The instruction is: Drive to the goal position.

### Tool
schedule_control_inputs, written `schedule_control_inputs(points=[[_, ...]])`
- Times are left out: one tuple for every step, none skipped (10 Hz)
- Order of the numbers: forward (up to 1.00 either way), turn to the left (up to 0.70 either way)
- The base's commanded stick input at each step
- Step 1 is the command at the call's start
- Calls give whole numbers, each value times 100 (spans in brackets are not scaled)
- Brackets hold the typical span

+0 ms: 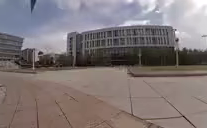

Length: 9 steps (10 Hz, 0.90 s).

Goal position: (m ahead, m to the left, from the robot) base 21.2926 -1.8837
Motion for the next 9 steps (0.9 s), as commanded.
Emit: schedule_control_inputs(points=[[70,0],[70,0],[70,0],[70,0],[70,0],[70,0],[70,0],[70,0],[70,0]])
